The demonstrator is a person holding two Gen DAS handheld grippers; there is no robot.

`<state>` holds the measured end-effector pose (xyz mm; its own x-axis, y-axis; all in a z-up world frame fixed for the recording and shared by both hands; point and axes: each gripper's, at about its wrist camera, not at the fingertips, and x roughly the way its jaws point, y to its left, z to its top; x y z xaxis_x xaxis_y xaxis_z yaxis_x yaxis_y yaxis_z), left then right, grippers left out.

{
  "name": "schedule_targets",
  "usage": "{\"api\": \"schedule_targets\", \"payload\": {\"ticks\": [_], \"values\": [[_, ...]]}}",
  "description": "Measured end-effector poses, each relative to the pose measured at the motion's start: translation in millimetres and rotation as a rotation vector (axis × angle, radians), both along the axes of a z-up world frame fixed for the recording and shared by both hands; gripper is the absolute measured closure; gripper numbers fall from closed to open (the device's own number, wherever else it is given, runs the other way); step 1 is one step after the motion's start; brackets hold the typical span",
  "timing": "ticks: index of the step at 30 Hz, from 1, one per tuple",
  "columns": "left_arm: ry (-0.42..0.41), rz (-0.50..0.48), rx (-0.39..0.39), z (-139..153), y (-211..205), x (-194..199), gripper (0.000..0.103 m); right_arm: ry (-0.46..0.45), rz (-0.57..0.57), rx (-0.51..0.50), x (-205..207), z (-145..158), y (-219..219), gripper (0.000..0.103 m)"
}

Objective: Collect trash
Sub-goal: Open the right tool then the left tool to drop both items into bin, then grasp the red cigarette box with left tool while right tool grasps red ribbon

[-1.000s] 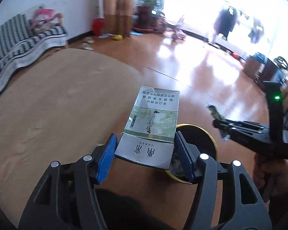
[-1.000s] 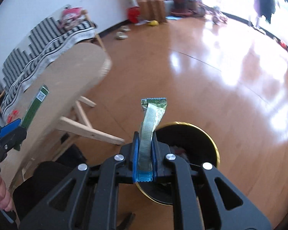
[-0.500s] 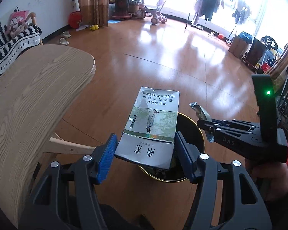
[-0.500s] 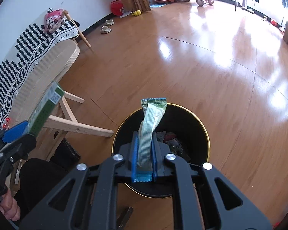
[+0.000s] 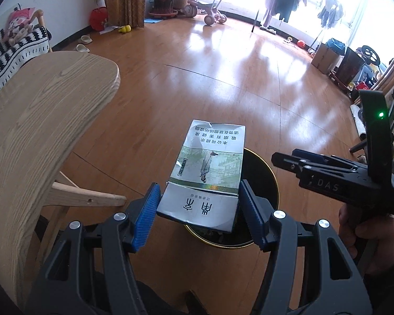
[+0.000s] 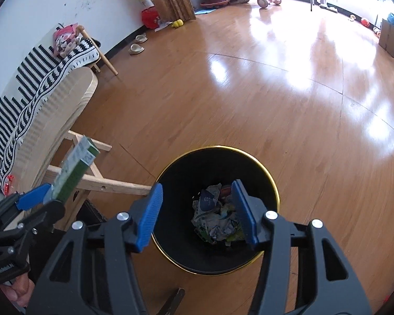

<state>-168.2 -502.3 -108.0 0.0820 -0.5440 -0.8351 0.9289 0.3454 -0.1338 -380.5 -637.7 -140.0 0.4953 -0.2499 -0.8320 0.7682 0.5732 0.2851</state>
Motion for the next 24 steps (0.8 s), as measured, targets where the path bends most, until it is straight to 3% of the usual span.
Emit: {"api": "schedule_targets", "payload": {"ticks": [11,16,24], "values": [[0.064,-0.069,-0.009,-10.9,-21.4,-12.2,0.042,-0.029,-0.078,-0.031,-21.2,14.2,-6.9,0.045],[0.078,-0.060,-0.014,-14.1,-20.3,-6.9,0.026,-0.034,-0.073,-0.042,-21.0,20.8,-4.4,0.043],[0.036,0.048,-0.051,6.9,24.4,31.9,0.012,-0.030,0.027,-0.060,16.7,31.1,18.8,0.041]]}}
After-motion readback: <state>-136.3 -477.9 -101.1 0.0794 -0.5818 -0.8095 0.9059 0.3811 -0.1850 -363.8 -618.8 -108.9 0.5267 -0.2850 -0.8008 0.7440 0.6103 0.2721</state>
